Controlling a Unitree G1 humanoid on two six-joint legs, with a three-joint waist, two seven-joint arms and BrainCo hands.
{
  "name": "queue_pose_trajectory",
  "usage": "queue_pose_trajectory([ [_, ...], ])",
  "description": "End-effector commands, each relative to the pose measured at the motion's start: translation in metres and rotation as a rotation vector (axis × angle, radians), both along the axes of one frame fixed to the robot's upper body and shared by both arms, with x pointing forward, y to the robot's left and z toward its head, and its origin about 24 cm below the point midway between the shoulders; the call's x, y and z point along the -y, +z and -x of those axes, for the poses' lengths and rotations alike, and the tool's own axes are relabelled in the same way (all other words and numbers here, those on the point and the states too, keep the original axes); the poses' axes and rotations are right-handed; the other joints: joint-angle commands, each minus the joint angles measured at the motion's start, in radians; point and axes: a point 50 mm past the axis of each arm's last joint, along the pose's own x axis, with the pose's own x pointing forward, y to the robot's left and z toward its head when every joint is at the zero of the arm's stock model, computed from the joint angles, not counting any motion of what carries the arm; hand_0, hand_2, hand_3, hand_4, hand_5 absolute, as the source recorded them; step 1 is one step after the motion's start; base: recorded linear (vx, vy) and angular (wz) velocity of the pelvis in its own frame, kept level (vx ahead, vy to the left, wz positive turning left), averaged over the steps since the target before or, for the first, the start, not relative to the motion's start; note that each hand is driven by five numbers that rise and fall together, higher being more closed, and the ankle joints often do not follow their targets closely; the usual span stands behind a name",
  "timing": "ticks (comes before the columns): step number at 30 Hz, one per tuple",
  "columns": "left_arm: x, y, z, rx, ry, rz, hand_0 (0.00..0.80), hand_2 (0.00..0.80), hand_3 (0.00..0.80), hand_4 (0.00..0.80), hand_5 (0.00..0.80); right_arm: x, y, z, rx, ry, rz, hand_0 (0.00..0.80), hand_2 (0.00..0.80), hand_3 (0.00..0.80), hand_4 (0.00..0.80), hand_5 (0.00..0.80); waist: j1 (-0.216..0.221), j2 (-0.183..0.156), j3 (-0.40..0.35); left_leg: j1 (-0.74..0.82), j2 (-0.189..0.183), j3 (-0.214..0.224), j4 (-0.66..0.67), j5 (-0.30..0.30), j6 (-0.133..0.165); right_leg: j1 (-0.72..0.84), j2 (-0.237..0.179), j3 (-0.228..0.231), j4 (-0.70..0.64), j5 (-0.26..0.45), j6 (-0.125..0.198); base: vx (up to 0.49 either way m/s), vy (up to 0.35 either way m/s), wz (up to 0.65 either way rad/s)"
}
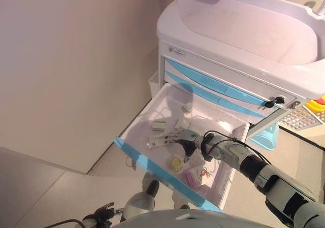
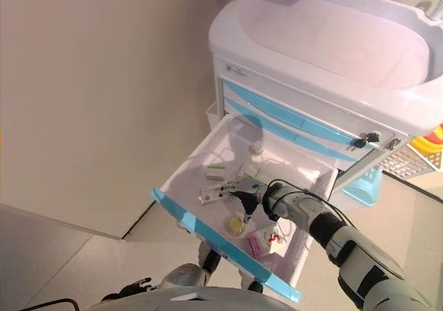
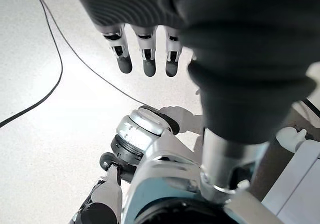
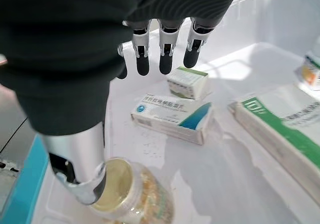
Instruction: Open the drawer and pick up the medicine
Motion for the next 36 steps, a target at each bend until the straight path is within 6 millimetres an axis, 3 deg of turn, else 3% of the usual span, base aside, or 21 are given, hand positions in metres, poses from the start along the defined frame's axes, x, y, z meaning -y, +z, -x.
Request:
queue_pose_trajectory([
  [1,0.002,0.000,-0.005,-0.005,-0.075,-0.008,0.000,0.000,0.000,0.000,0.000,-0.020,0.004,0.006,0.030,0.072,-0.050,0.000,0.000,0.000,0.000,0.000,0.014,-0.027,-0.011,0.004,-0.029,-0.006,0.037,-0.092,-0.002,-0.035,-0.045,-0.004,0.086,-0.015,0.026,0.000,0.000,0.00],
  [13,0.007,0.000,-0.010,0.010,-0.107,-0.002,0.000,0.000,0.000,0.000,0.000,-0.018,-0.014,0.015,0.027,0.105,0.013,0.000,0.000,0.000,0.000,0.000,0.019,-0.027,-0.011,0.001,-0.034,-0.011,0.042,-0.093,0.002,-0.035,-0.046,-0.002,0.084,-0.012,0.029,-0.001,0.000,0.01],
  [36,0.009,-0.001,-0.009,0.002,-0.111,-0.008,0.000,0.000,0.000,0.000,0.000,-0.015,-0.025,0.024,0.070,0.133,0.050,0.000,0.000,0.000,0.000,0.000,0.010,-0.032,-0.016,0.007,-0.029,-0.004,0.029,-0.086,0.002,-0.035,-0.042,0.011,0.075,-0.005,0.032,0.000,0.000,0.00],
])
